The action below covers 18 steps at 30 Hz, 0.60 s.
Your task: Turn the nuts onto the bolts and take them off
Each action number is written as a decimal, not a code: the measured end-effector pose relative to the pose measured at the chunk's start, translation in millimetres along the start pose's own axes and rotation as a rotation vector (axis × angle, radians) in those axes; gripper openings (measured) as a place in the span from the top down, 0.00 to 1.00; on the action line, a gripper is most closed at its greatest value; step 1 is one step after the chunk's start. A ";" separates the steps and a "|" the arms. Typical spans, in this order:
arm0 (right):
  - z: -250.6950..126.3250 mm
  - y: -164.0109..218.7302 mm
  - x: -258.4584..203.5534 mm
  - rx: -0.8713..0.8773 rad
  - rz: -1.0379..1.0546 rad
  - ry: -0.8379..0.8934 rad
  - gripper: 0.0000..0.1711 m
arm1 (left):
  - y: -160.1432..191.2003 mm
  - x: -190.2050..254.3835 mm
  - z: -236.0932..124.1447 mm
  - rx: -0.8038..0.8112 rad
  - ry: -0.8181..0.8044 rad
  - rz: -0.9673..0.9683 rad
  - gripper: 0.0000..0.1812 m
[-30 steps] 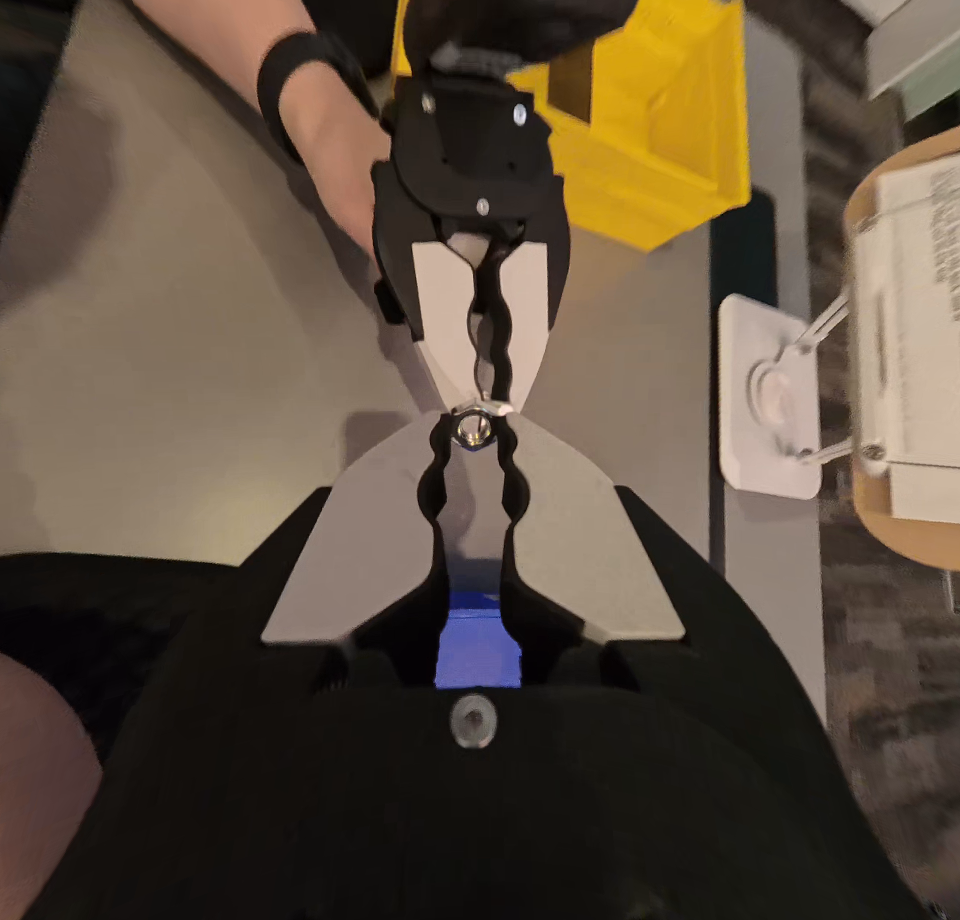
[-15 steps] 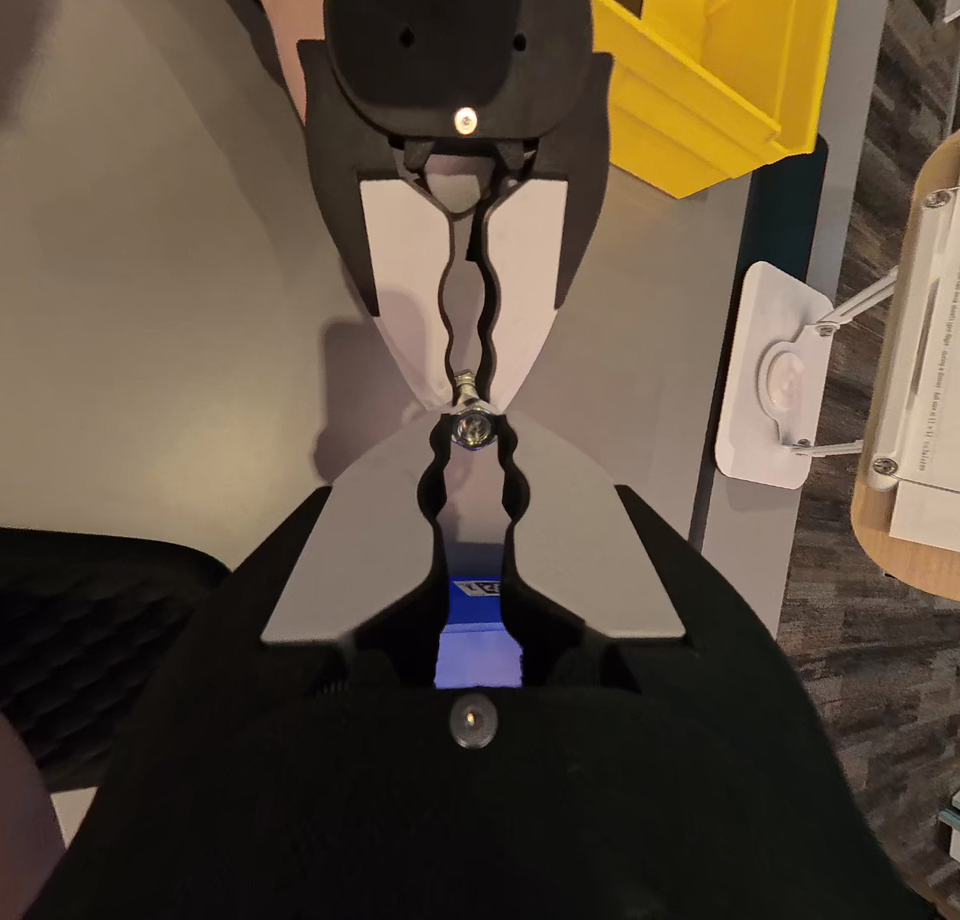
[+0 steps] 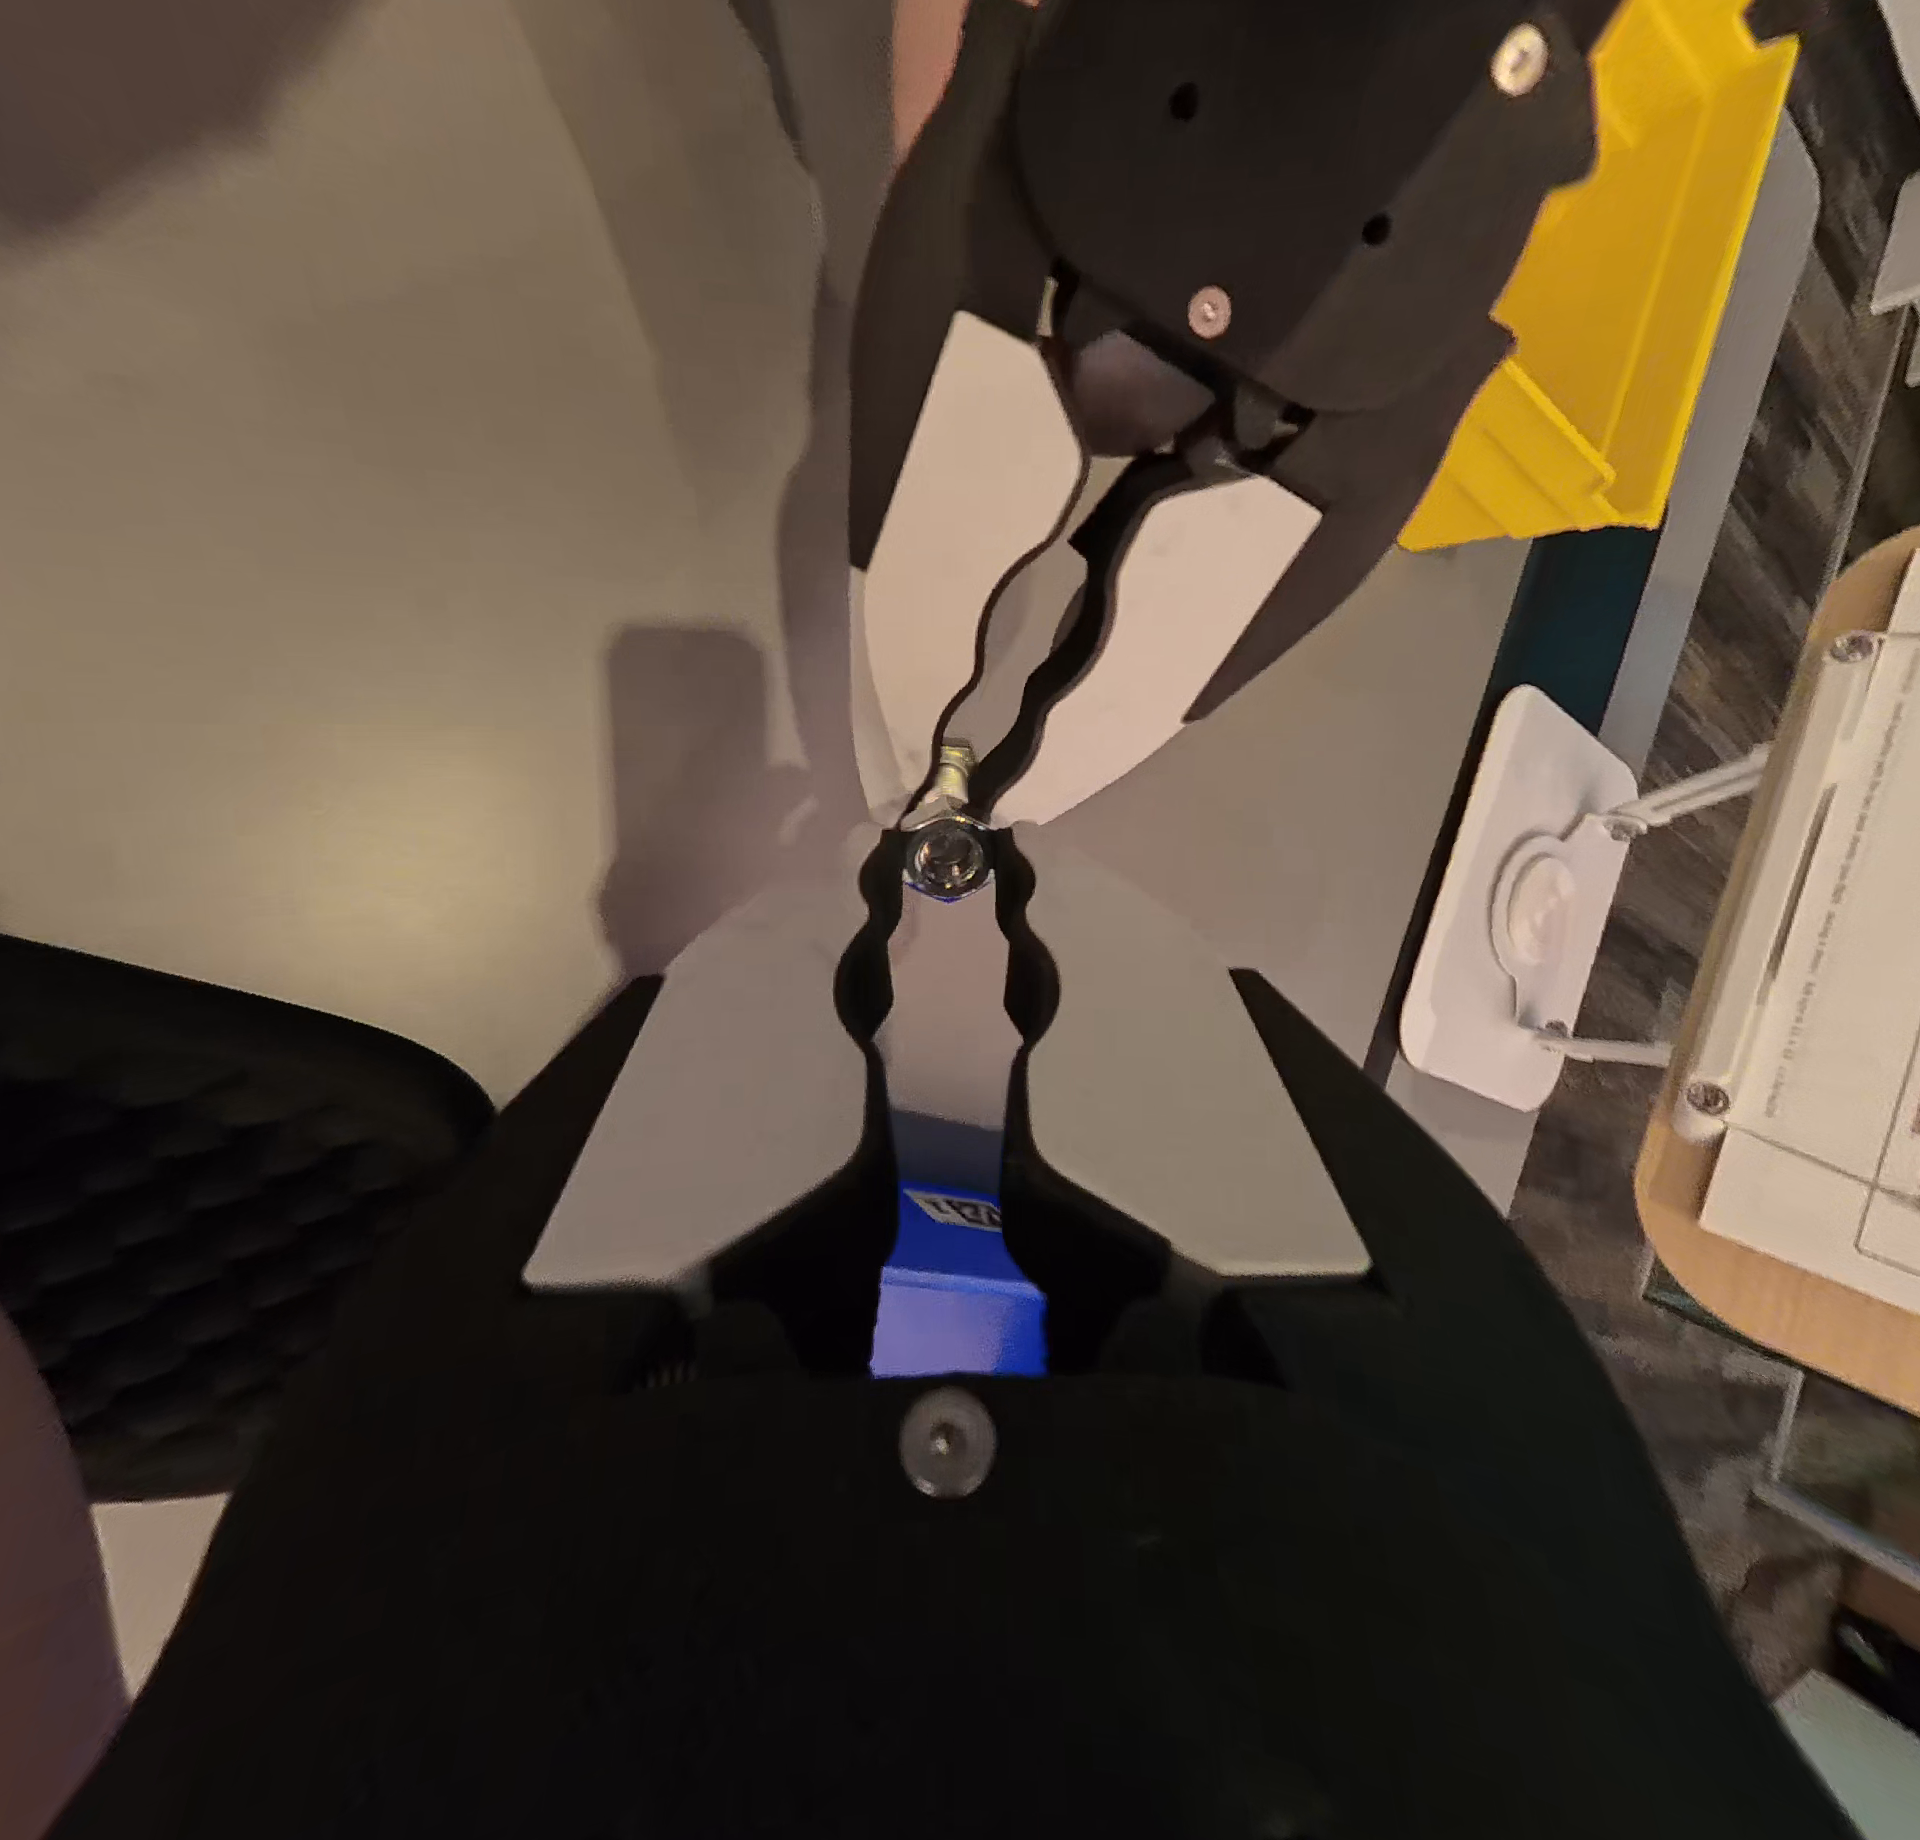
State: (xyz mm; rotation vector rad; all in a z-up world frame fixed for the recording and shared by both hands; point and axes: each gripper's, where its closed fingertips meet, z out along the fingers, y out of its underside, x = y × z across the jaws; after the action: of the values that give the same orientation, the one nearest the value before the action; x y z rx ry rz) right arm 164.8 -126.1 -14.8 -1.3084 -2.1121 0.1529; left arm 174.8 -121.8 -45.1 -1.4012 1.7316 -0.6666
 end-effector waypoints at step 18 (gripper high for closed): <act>-6.3 -22.7 56.5 0.129 0.777 0.059 0.89 | -4.7 -41.7 -47.6 -0.100 -0.264 -0.076 0.95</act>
State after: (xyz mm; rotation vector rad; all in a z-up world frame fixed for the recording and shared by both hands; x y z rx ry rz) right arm 134.1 -91.5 25.4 -1.9517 -1.4149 0.5528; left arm 140.7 -86.5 -4.8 -1.5552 1.5267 -0.4175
